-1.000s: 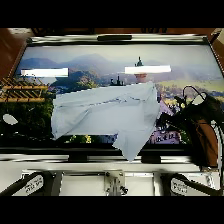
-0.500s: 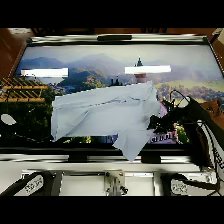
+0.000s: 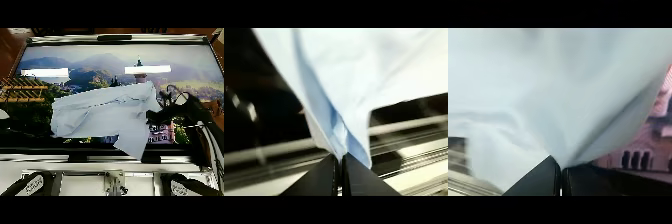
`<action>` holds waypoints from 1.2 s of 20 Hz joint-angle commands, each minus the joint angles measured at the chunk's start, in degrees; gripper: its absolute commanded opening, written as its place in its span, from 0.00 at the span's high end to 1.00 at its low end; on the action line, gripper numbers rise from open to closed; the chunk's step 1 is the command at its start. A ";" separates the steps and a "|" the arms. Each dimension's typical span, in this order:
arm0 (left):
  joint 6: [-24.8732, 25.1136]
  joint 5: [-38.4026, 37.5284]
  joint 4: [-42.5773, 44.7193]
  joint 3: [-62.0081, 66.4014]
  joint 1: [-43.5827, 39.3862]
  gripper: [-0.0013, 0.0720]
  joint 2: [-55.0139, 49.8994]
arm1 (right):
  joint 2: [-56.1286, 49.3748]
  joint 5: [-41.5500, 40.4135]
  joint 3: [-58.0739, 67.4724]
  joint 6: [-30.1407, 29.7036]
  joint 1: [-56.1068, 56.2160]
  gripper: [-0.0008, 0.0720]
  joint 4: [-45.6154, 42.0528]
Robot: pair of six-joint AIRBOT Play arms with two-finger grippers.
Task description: Fold the shirts.
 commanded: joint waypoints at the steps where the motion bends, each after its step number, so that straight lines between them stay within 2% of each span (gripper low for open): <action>1: -1.97 -3.15 -15.32 13.97 0.04 0.94 3.23 | 11.26 0.31 10.34 -4.24 -3.10 0.89 0.33; 3: -4.26 -2.78 -22.01 29.38 0.94 0.94 5.09 | 18.97 -1.81 21.31 -5.79 -6.56 0.89 0.26; 5: -7.87 -1.38 -25.16 47.39 3.87 0.94 5.86 | 25.83 -7.72 32.52 -6.12 -9.70 0.89 -0.37; 7: -13.60 -0.59 -22.58 64.52 8.74 0.94 6.21 | 31.26 -13.77 41.24 -6.86 -11.39 0.90 -0.44; 10: -16.59 0.87 -16.57 79.62 15.82 0.94 8.76 | 37.75 -17.53 47.91 -6.64 -11.41 0.89 -0.81; 12: -17.49 4.07 -14.64 78.71 18.80 0.94 12.79 | 40.68 -16.98 48.30 -4.59 -11.41 0.90 -1.95; 14: -17.59 3.91 -13.90 75.71 19.65 0.94 16.00 | 41.86 -14.38 48.30 -3.19 -11.41 0.89 -5.01; 17: -17.64 3.58 -11.47 69.94 19.65 0.94 18.88 | 40.79 -6.80 48.28 -2.19 -11.41 0.89 -10.47; 20: -17.31 -0.57 -11.52 64.92 19.50 0.94 18.88 | 36.28 3.82 48.28 -2.91 -11.41 0.89 -12.44; 24: -11.47 -3.13 -11.50 52.76 16.98 0.94 18.49 | 24.15 17.40 46.84 -2.78 -11.39 0.89 -9.16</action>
